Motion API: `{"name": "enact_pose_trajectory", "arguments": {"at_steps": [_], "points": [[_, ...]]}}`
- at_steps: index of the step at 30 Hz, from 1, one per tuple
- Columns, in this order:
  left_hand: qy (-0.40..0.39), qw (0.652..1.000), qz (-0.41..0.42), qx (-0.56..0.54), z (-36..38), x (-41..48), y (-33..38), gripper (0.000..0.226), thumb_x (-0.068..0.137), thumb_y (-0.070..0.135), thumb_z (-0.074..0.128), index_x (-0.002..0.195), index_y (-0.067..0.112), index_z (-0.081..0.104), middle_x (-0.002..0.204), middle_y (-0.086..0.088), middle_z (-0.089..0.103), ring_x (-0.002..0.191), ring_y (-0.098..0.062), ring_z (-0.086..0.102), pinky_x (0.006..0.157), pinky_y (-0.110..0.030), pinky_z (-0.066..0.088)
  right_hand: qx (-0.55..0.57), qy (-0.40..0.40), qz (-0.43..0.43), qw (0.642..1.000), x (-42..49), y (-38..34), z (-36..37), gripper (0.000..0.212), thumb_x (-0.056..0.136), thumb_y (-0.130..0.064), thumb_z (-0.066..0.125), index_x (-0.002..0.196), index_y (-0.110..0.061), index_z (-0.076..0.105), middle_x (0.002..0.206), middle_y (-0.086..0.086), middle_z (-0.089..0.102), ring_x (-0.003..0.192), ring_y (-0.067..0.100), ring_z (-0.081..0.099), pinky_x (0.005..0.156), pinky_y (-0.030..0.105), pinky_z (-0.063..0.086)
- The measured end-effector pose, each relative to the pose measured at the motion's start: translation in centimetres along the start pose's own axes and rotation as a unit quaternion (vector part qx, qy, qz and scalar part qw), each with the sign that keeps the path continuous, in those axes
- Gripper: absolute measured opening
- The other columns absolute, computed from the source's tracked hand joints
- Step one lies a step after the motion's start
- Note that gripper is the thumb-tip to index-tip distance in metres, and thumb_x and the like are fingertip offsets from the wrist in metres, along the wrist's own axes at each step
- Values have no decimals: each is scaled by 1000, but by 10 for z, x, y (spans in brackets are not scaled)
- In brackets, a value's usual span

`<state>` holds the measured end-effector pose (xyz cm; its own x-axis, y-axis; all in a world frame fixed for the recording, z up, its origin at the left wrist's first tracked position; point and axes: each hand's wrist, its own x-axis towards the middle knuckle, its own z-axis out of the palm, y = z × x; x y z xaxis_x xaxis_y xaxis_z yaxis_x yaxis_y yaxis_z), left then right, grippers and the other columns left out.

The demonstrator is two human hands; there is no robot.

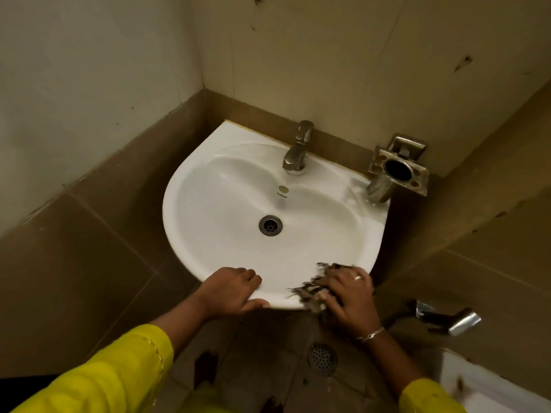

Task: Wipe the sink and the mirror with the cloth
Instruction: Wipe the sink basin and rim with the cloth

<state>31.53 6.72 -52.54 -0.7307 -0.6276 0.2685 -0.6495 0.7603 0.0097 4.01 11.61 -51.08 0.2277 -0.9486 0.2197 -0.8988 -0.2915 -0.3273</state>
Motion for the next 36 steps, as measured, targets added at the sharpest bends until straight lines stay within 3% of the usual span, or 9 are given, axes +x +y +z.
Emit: {"name": "enact_pose_trajectory", "arguments": {"at_steps": [3, 7, 10, 13, 16, 20, 26, 31, 36], "points": [[-14, 1000, 20, -13, 3, 0, -5, 65, 91, 63, 15, 72, 16, 56, 62, 1, 59, 47, -17, 55, 38, -22, 41, -5, 0, 44, 999, 22, 46, -12, 49, 87, -56, 34, 86, -25, 72, 92, -3, 70, 103, 11, 53, 97, 28, 20], [-6, 1000, 12, -24, 6, -2, -4, 62, 90, 65, 20, 77, 17, 57, 65, 1, 60, 50, -18, 57, 40, -24, 43, -17, -45, 93, 994, 78, 81, -29, 50, 81, -45, 37, 91, -14, 73, 102, 6, 71, 110, 26, 59, 103, 39, 26], [-1, 1000, 9, -27, 6, -2, -5, 60, 90, 65, 23, 77, 18, 57, 66, 2, 60, 51, -17, 57, 40, -24, 43, -33, -20, 116, 992, 80, 78, -23, 45, 81, -35, 43, 101, -6, 71, 114, 14, 67, 117, 36, 55, 104, 46, 30], [-5, 999, 5, -31, 5, -2, -4, 59, 89, 65, 24, 77, 18, 57, 66, 3, 60, 51, -15, 56, 41, -24, 43, -109, -33, 167, 979, 57, 56, -6, 70, 75, -44, 51, 131, -1, 47, 143, 21, 40, 134, 43, 31, 114, 43, 9], [-16, 999, 3, -38, 3, -1, -3, 58, 89, 65, 25, 78, 19, 57, 67, 3, 60, 52, -15, 56, 42, -25, 44, -99, -72, 282, 952, 61, 50, -4, 80, 84, -38, 51, 143, 4, 17, 151, 30, 9, 140, 47, 5, 116, 47, 4], [-36, 999, -4, -38, 1, -1, -3, 57, 88, 66, 25, 76, 19, 55, 64, 4, 58, 49, -14, 54, 41, -24, 40, -123, -54, 286, 949, 91, 59, -4, 69, 85, -31, 52, 137, 8, 31, 142, 37, 28, 131, 55, 25, 105, 63, 28], [-66, 993, -35, -95, -8, 1, -2, 61, 85, 72, 25, 86, 21, 59, 72, 6, 62, 55, -13, 58, 45, -23, 42, -189, -122, 248, 942, 125, 76, -17, 70, 94, -46, 35, 147, -10, 7, 154, 18, 14, 140, 43, 10, 114, 55, 4], [-90, 987, -63, -118, -9, 4, 0, 84, 75, 81, 9, 106, 20, 57, 96, 4, 65, 77, -19, 63, 59, -28, 44, -204, -133, 255, 936, 128, 75, -13, 69, 94, -47, 32, 147, -10, 6, 154, 19, 12, 139, 45, 10, 114, 55, 2], [-96, 986, -71, -114, -6, 5, 1, 95, 68, 84, -1, 109, 21, 55, 104, 5, 64, 85, -19, 62, 63, -28, 43, -205, -121, 278, 931, 148, 69, -6, 70, 96, -47, 28, 146, -5, 3, 153, 20, 17, 136, 46, 21, 112, 58, 7]]}}
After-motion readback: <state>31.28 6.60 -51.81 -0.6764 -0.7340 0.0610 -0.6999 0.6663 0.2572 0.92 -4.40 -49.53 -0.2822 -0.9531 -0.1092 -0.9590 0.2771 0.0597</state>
